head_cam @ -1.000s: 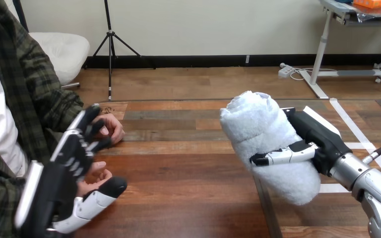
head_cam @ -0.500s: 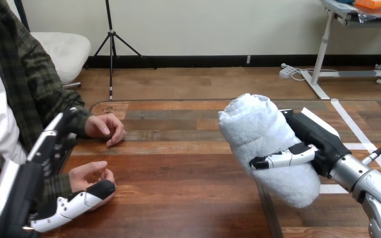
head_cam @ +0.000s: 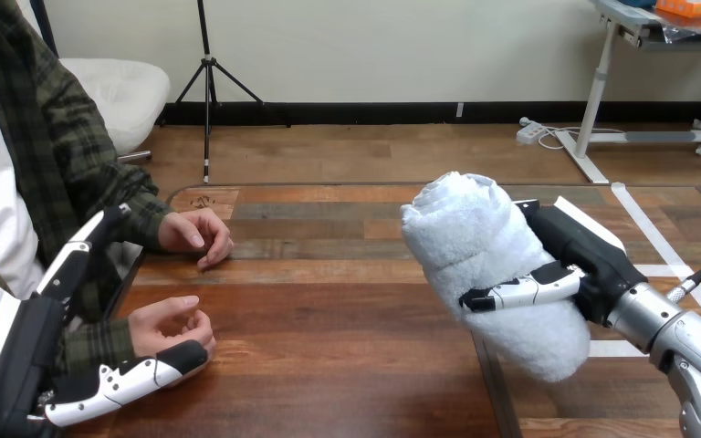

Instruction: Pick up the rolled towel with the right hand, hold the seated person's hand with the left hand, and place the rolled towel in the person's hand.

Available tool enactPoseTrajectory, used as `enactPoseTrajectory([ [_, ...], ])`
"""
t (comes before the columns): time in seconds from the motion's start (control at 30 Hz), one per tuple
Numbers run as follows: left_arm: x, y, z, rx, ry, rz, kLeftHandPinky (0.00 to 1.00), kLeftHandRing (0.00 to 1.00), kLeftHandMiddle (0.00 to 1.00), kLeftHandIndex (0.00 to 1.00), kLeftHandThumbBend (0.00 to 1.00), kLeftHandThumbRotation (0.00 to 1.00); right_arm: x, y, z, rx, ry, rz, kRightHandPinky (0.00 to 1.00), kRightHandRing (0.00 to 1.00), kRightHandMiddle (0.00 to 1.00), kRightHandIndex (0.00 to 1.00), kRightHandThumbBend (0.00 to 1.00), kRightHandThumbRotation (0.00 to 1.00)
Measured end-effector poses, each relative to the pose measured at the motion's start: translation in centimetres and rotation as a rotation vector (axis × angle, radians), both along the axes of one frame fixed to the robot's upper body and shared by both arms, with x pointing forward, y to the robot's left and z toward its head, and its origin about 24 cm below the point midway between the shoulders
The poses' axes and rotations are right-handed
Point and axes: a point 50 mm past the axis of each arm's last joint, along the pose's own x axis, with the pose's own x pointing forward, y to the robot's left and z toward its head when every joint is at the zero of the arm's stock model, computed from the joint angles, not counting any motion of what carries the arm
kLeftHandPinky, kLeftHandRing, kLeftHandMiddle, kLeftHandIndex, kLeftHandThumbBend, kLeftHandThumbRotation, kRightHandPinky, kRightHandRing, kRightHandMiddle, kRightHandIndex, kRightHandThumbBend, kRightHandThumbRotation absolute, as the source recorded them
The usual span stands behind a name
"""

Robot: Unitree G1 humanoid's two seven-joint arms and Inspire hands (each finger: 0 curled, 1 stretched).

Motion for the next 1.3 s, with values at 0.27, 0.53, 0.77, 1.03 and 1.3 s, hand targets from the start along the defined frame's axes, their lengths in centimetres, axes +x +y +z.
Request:
enactPoseTrajectory([
  [0.27, 0.1, 0.3, 0.2, 0.040, 0.023, 0.006, 0.82, 0.89, 0.90, 0.88, 1.00, 0.40, 0.0, -0.1, 0.0, 0.008, 0.015, 0.003, 0.25, 0.30, 0.38, 0.43, 0.84, 0.00],
  [0.53, 0.3, 0.6, 0.3, 0.099, 0.062, -0.011, 0.81, 0.89, 0.89, 0.87, 1.00, 0.34, -0.3, -0.3, 0.0, 0.017, 0.016, 0.002, 0.25, 0.29, 0.37, 0.43, 0.84, 0.00],
  [0.77, 0.6, 1.0, 0.5, 0.132, 0.088, -0.037, 0.80, 0.87, 0.89, 0.86, 1.00, 0.30, -0.6, -0.6, 0.1, 0.006, 0.007, 0.003, 0.24, 0.28, 0.37, 0.43, 0.84, 0.00],
  [1.03, 1.0, 1.5, 0.5, 0.203, 0.114, -0.046, 0.79, 0.86, 0.87, 0.86, 1.00, 0.27, -0.9, -0.9, 0.4, 0.005, 0.011, 0.011, 0.23, 0.29, 0.38, 0.43, 0.84, 0.00],
  [1.3, 1.6, 2.4, 0.4, 0.262, 0.168, -0.032, 0.78, 0.85, 0.87, 0.85, 1.00, 0.22, -1.3, -1.2, 0.8, 0.009, 0.021, 0.026, 0.23, 0.28, 0.38, 0.43, 0.85, 0.00],
])
